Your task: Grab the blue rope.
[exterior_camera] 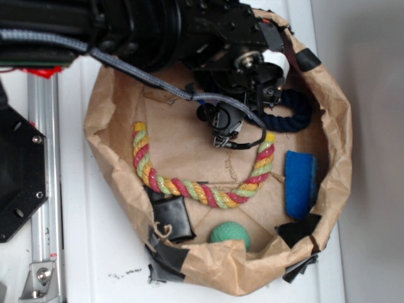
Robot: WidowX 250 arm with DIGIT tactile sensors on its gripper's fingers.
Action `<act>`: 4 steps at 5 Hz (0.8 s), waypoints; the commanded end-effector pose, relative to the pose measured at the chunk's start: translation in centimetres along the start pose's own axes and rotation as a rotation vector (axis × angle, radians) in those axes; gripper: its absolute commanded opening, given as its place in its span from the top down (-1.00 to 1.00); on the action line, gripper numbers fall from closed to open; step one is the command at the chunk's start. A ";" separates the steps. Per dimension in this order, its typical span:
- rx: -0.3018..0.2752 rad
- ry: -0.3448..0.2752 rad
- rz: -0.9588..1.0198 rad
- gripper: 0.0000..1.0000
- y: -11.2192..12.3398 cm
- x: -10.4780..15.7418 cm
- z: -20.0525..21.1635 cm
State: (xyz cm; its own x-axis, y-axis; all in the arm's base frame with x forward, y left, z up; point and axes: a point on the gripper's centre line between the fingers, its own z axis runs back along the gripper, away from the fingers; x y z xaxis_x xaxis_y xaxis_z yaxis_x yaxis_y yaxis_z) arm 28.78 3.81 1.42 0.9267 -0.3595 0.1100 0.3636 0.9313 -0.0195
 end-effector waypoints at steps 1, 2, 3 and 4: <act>0.044 -0.003 0.103 1.00 -1.1 -0.5 1.1; 0.077 -0.059 0.168 1.00 -1.2 -0.4 2.9; 0.140 -0.133 0.216 1.00 -1.8 -0.2 6.1; 0.161 -0.171 0.343 1.00 -2.5 0.0 10.8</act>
State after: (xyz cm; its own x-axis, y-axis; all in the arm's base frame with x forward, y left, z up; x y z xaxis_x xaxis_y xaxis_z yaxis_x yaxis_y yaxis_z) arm 25.77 3.05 10.48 0.9763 -0.0075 0.2162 -0.0062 0.9980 0.0626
